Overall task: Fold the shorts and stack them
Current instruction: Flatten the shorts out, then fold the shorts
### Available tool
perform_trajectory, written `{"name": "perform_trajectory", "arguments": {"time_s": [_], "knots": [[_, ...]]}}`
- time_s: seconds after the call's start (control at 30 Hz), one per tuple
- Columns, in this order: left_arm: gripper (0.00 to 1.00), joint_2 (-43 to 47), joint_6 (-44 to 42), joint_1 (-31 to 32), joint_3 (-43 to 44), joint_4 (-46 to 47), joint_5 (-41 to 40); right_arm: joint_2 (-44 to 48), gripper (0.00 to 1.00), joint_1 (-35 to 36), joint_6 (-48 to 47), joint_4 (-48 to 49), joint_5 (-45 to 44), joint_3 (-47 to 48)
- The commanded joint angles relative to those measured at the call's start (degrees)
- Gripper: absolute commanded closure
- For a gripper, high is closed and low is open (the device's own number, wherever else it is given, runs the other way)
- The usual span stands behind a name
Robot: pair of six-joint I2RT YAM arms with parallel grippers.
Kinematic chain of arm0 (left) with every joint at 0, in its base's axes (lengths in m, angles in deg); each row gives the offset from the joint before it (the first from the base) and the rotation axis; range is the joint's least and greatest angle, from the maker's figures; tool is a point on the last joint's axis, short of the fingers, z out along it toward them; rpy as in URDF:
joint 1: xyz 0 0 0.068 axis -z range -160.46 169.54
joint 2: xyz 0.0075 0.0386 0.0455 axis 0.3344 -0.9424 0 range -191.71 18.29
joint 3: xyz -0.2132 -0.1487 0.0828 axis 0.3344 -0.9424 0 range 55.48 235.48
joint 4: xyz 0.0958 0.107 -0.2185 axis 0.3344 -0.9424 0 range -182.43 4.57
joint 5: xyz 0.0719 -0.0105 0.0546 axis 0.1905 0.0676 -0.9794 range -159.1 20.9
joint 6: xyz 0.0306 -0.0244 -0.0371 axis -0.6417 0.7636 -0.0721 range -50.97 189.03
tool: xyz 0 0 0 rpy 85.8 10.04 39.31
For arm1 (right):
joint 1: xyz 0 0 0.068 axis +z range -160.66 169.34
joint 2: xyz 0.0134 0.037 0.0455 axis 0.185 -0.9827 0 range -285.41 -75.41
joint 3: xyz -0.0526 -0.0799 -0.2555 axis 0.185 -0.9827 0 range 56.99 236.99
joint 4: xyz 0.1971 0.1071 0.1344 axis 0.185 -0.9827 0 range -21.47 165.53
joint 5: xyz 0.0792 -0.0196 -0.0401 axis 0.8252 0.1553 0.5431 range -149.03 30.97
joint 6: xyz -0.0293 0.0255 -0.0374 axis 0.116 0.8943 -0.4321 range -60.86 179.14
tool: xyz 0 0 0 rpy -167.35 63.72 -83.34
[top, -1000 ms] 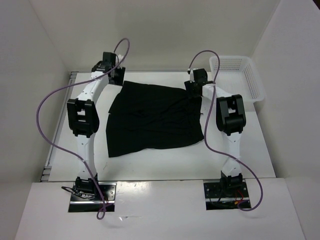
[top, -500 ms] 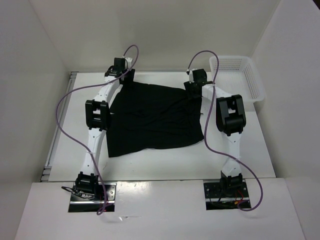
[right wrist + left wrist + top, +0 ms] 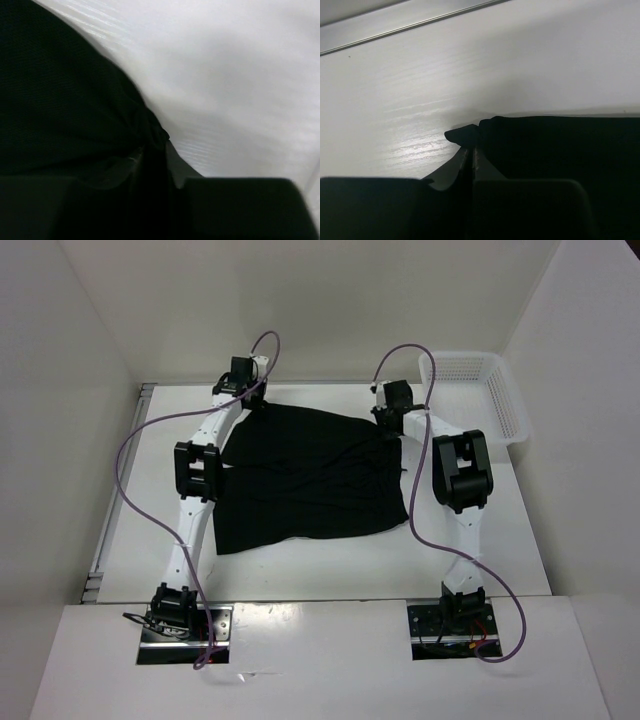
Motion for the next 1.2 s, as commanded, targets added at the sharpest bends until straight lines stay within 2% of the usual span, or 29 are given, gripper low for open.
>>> {"name": "perform_trajectory", "arguments": {"time_s": [0.0,0.03,0.07,0.1,0.23,0.37,0.43,0.63,0.73,0.77,0.8,0.83,0.87,0.9,0.93,1.17], "knots": [[1.0,-2.5,-0.5,0.5,2.5,-1.5,1.7,1.9,0.8,1.4,-1.2,-3.3,-1.3,-1.3],[1.0,-2.0,-0.5,0.5,3.6,-2.0,2.2,1.9,0.92,1.4,-1.2,-3.3,-2.3,-1.3],[1.0,-2.0,-0.5,0.5,4.2,-2.0,2.2,2.6,0.98,1.4,-1.9,-2.8,-2.9,-0.6],[1.0,-0.3,-0.5,0.5,4.8,-2.0,1.3,3.4,1.0,2.1,-2.5,-2.3,-3.7,-0.6],[1.0,5.1,-0.5,-0.7,9.9,-1.5,0.1,7.8,1.0,3.3,-3.7,-1.1,-7.0,4.4],[1.0,12.9,-0.5,-1.7,14.8,-2.3,-0.5,14.2,1.0,3.3,-8.1,-0.5,-6.4,5.8],[1.0,15.2,-0.5,-1.7,12.0,-4.0,-0.5,18.1,1.0,3.3,-9.9,0.1,-6.4,2.1],[1.0,19.0,-0.5,-1.2,12.0,-17.6,1.6,26.1,1.0,4.9,-14.7,-0.6,-3.9,-7.5],[1.0,23.9,-0.5,0.2,8.6,-19.8,2.7,30.3,1.0,4.9,-17.3,-1.1,-2.3,-10.7],[1.0,28.5,-0.5,1.1,5.5,-19.8,4.8,31.1,1.0,4.9,-18.0,-1.1,-1.3,-12.7],[1.0,32.1,-0.5,2.0,-7.2,-18.5,4.9,32.2,1.0,4.9,-18.8,-1.1,-0.7,-14.0],[1.0,43.2,-0.5,2.8,-18.5,-9.0,4.9,33.9,1.0,5.4,-20.7,-1.1,-0.7,-15.4],[1.0,50.6,-0.5,4.0,-33.3,-0.3,3.6,34.6,1.0,6.2,-21.7,-1.1,-0.7,-18.5],[1.0,57.1,-0.5,7.1,-57.2,14.7,-0.6,35.3,1.0,6.2,-23.1,-0.4,-0.7,-20.0],[1.0,65.5,-0.5,8.5,-64.4,18.9,-3.0,36.8,1.0,6.9,-23.7,0.1,-0.7,-21.2],[1.0,81.3,-0.5,8.6,-79.6,15.0,-9.7,44.0,1.0,8.9,-26.8,-0.6,1.1,-27.8]]}}
